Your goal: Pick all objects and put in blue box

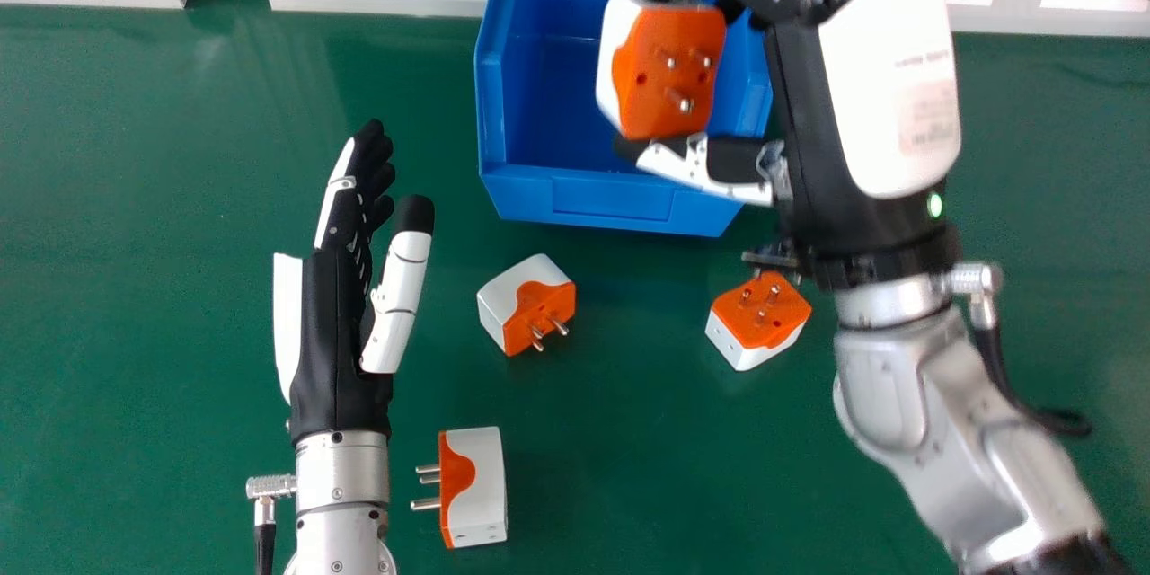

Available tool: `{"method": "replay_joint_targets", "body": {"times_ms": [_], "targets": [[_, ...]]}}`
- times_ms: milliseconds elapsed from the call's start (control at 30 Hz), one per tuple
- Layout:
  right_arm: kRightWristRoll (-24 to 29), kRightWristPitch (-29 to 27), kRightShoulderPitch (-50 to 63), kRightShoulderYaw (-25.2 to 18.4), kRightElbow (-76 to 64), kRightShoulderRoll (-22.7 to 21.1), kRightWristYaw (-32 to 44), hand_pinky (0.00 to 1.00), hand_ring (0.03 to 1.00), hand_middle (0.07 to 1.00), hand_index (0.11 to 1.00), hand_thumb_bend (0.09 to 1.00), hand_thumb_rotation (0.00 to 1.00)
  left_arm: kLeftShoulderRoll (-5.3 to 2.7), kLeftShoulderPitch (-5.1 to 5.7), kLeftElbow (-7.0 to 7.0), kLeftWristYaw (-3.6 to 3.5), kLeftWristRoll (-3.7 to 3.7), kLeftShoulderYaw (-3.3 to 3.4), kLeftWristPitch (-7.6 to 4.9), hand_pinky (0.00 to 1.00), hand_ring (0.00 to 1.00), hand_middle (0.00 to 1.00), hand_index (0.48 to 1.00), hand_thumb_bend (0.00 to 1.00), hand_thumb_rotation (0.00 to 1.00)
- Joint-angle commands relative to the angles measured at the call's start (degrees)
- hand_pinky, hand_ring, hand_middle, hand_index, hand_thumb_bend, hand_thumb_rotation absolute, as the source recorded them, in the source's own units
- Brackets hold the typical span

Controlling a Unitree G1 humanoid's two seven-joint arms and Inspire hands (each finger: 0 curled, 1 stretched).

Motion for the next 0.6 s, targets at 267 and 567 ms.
{"method": "replay_joint_targets", "body": {"times_ms": [267,567], "targets": [[-0.45,0.35,-25.83,3.64,29.31,-2.72,-2.97,0.38,0.446,0.485,0.483,0.511,0.0,0.52,-2.56,1.42,0.5,0.3,0.08,-1.35,0.89,0.9,0.91,0.9,0.7,0.89],[-0.55,5.54,-39.15,10.32,52.41,-2.64,-0.79,0.37,0.45,0.488,0.486,0.509,0.0,0.49,-3.05,1.55,1.61,0.89,0.02,-1.18,0.89,0.9,0.91,0.9,0.71,0.89]]}}
